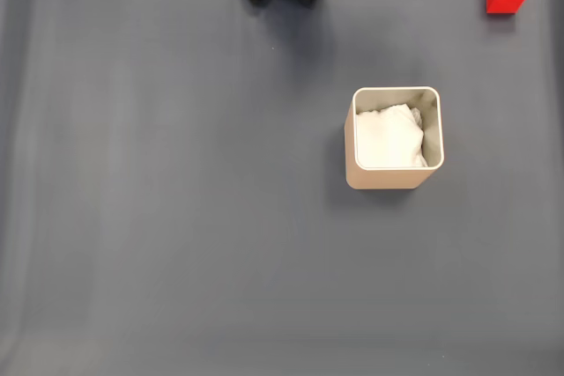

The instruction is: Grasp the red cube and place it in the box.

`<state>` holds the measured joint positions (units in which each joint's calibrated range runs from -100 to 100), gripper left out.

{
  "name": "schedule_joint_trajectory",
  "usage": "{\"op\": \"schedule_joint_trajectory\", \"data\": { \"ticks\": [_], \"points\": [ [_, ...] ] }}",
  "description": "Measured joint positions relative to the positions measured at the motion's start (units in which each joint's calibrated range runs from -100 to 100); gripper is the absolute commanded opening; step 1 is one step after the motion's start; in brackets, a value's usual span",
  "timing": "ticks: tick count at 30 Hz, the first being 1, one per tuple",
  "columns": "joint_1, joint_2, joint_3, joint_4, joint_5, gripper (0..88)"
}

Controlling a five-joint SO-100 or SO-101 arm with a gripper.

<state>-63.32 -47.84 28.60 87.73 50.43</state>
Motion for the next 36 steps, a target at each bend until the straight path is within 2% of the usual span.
{"op": "schedule_joint_trajectory", "data": {
  "ticks": [8, 18, 36],
  "points": [
    [2.5, 1.8, 0.0, -1.5, 3.9, 23.2],
    [5.6, 5.6, 1.1, -9.0, 9.2, 26.6],
    [8.3, 17.8, -5.9, -16.2, 11.0, 27.7]
  ]
}}
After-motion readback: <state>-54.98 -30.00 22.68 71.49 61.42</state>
